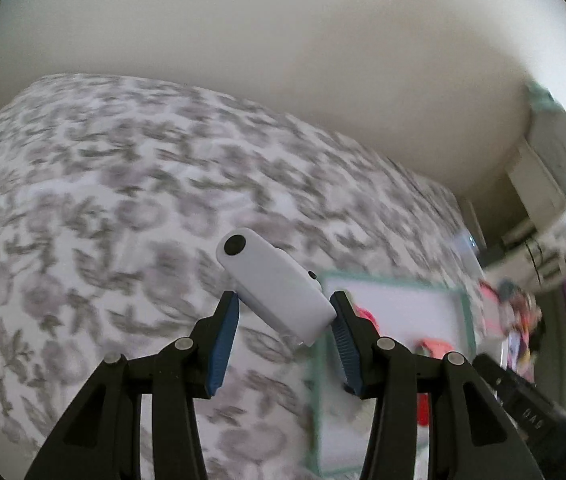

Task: Organize rigid objects
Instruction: 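Carry the oval device and charger cube over the tray with both grippers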

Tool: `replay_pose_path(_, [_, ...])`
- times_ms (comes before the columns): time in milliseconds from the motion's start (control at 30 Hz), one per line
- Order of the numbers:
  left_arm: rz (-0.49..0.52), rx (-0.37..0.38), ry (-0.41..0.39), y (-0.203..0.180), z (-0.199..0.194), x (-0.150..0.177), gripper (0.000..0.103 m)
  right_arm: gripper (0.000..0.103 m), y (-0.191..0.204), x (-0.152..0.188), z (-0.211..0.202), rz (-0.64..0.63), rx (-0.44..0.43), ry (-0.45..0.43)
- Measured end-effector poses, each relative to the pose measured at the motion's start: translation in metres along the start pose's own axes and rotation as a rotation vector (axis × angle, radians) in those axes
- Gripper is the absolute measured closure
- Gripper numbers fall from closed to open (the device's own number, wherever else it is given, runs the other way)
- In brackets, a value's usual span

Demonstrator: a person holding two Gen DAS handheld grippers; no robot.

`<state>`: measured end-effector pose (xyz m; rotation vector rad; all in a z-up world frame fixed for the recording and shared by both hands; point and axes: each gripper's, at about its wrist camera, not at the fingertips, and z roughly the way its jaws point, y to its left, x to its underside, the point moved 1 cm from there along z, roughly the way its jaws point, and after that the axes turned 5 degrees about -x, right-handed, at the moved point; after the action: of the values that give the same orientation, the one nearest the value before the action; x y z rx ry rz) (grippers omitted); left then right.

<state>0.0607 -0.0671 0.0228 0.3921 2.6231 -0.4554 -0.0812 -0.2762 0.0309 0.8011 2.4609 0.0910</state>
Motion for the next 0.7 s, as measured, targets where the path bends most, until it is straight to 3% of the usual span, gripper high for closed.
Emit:
replay_pose_path(333, [0.173,0.069,0.156,-0.071,0.029,0.042,0.054,0.052,-0.050,0.018,-0.013,0.088,0.033,0.002])
replay_pose_path(700, [0.192,0.049,0.290,-0.082,0.059,0.071,0.054,0.052,-0.053,0.034,0.018,0.071,-0.017,0.141])
